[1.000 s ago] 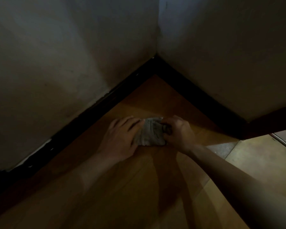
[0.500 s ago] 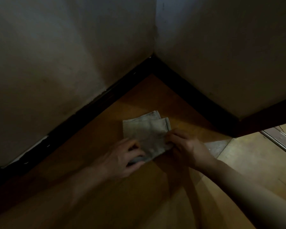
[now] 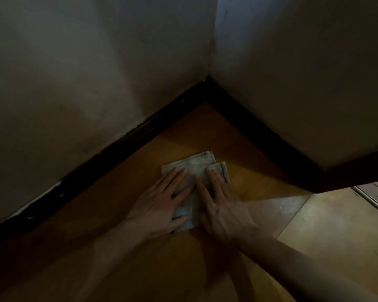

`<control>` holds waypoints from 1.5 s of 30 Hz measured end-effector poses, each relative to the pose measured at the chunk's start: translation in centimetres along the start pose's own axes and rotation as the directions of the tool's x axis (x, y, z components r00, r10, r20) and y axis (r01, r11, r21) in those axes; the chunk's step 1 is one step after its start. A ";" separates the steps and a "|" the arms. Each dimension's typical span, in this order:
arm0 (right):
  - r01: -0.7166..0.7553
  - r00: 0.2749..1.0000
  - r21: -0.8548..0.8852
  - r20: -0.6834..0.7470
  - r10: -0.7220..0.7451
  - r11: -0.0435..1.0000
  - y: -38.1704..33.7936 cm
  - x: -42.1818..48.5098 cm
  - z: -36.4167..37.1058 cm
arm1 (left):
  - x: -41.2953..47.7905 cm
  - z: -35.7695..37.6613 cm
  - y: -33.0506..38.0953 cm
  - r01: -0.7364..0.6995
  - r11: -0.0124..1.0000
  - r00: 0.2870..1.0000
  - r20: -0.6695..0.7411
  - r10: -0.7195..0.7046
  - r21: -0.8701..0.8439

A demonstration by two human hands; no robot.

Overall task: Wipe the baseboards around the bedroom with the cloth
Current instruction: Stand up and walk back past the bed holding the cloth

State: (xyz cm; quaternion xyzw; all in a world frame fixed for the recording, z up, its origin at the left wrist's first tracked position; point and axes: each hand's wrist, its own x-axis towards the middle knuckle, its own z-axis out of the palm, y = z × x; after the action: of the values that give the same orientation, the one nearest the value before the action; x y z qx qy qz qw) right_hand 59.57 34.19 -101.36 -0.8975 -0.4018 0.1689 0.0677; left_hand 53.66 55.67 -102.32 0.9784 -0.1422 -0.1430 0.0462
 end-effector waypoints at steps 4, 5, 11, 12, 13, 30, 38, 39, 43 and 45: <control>-0.022 0.999 -0.050 0.030 0.024 0.998 1.4 2.1 -0.8 | 1.4 0.7 0.5 0.074 0.996 0.994 -0.073 -0.077 -0.046; -0.025 0.998 -0.073 0.051 0.029 0.997 2.0 3.0 -1.1 | 2.1 0.6 0.7 0.100 0.994 0.991 -0.087 -0.104 -0.051; -0.063 0.991 -0.100 -0.125 0.051 0.993 4.6 7.2 -3.2 | 6.6 -0.5 0.0 0.254 0.957 0.960 -0.087 -0.268 -0.140; -0.080 0.986 -0.090 -0.152 0.066 0.993 4.6 7.1 -3.1 | 7.2 -0.7 -0.3 0.272 0.952 0.954 -0.090 -0.286 -0.140; -0.102 0.979 -0.071 -0.186 0.088 0.992 4.6 6.9 -2.8 | 7.7 -0.8 -0.7 0.291 0.947 0.948 -0.092 -0.304 -0.136; -0.187 0.927 0.161 -0.297 0.228 0.969 7.6 8.5 -1.6 | 10.1 -1.3 -1.0 0.342 0.924 0.882 -0.281 -0.378 -0.169; -0.153 0.960 0.140 -0.214 0.181 0.978 7.8 8.7 -1.8 | 10.7 -1.7 -1.2 0.323 0.927 0.906 -0.222 -0.362 -0.192; -0.155 0.962 0.158 -0.202 0.186 0.975 7.9 8.8 -2.0 | 10.7 -1.8 -1.0 0.331 0.922 0.905 -0.208 -0.370 -0.200; -0.148 0.974 0.188 -0.141 0.176 0.971 7.7 9.0 -2.9 | 10.4 -2.6 -0.7 0.348 0.917 0.912 -0.157 -0.379 -0.196; -0.146 0.969 0.193 -0.169 0.179 0.970 7.7 8.4 -3.1 | 9.9 -3.1 -0.7 0.344 0.920 0.913 -0.163 -0.375 -0.188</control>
State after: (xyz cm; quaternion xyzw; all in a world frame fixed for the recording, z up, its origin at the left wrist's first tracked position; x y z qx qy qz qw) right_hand 71.29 35.37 -102.56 -0.9295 -0.3016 0.1251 0.1713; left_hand 63.83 53.58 -102.08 0.9904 0.0575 -0.0630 0.1090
